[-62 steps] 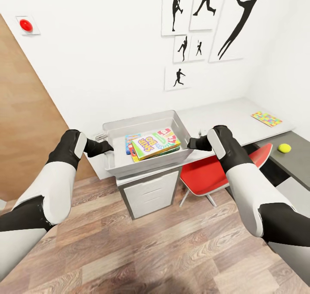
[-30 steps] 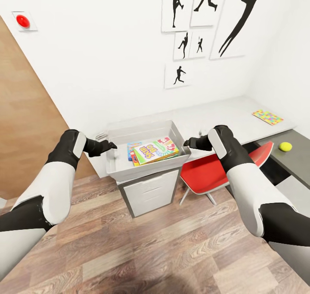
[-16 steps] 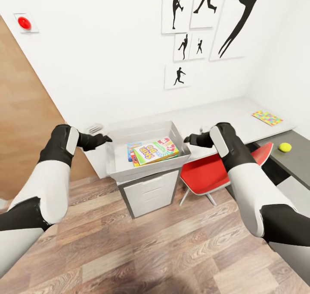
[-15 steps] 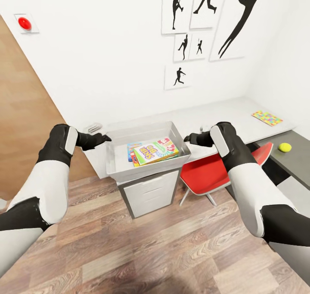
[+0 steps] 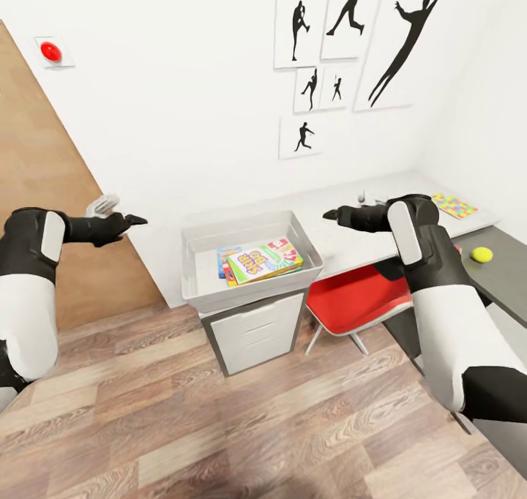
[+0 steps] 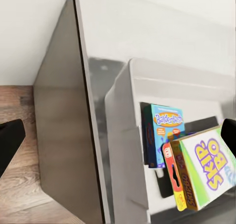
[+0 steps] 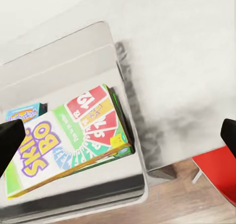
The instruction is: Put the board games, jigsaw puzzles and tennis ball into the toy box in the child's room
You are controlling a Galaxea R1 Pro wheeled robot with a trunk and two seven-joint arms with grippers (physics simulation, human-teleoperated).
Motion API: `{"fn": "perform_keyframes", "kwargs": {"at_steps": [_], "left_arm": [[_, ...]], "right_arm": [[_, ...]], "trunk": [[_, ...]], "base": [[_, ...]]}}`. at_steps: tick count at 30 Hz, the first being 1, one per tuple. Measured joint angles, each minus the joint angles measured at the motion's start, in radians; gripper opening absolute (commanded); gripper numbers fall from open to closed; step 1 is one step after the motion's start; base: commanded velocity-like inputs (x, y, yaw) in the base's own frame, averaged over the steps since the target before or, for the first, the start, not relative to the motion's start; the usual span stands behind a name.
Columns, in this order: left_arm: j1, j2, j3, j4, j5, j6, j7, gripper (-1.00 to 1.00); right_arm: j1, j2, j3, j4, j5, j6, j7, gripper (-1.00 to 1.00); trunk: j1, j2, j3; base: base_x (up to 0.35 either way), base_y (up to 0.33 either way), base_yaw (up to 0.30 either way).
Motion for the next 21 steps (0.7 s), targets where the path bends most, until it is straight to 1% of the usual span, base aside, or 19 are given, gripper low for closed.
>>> {"fn": "perform_keyframes", "kwargs": {"at_steps": [2,4,8,9,12,14,15,16,18,21], "left_arm": [[0.001,0.041,-0.001,0.000,0.003,-0.001,-0.047,1.00],[0.002,0.084,-0.001,0.001,0.005,-0.001,-0.107,1.00],[0.008,0.166,-0.002,0.006,0.008,-0.001,-0.256,1.00],[0.016,0.204,-0.002,0.009,0.008,-0.001,-0.335,1.00],[0.045,0.265,-0.003,0.012,0.009,0.000,-0.456,1.00],[0.077,0.302,-0.003,0.013,0.010,0.000,-0.530,1.00],[0.116,0.334,-0.004,0.013,0.009,-0.001,-0.598,1.00],[0.141,0.349,-0.003,0.014,0.012,0.000,-0.632,1.00],[0.190,0.372,-0.003,0.014,0.012,0.000,-0.694,1.00],[0.263,0.394,-0.002,0.014,0.012,-0.004,-0.777,1.00]], "right_arm": [[0.015,-0.013,-0.021,-0.015,-0.003,-0.001,0.029,1.00],[0.035,-0.026,-0.047,-0.029,-0.012,-0.001,0.062,1.00],[0.091,-0.054,-0.105,-0.052,-0.037,-0.001,0.146,1.00],[0.127,-0.074,-0.135,-0.063,-0.047,-0.001,0.197,1.00],[0.195,-0.116,-0.189,-0.084,-0.081,-0.001,0.291,1.00],[0.250,-0.147,-0.225,-0.099,-0.106,-0.001,0.366,1.00],[0.307,-0.174,-0.259,-0.114,-0.130,-0.002,0.447,1.00],[0.342,-0.186,-0.275,-0.120,-0.146,-0.001,0.490,1.00],[0.409,-0.202,-0.304,-0.129,-0.165,-0.002,0.573,1.00],[0.507,-0.217,-0.341,-0.137,-0.180,-0.019,0.686,1.00]], "trunk": [[0.000,0.000,0.003],[0.000,0.000,0.006],[0.000,0.000,0.013],[0.000,0.000,0.014],[0.000,0.000,0.019],[0.000,0.000,0.023],[0.000,0.000,0.024],[0.000,0.000,0.026],[0.000,0.000,0.029],[0.000,0.000,0.034]], "base": [[0.000,0.000,0.000],[0.000,0.000,0.000],[0.000,0.000,0.000],[0.000,0.000,0.000],[0.000,0.000,0.000],[0.000,0.000,0.000],[0.000,0.000,0.000],[0.000,0.000,0.000],[0.000,0.000,0.000],[0.000,0.000,0.000]]}}
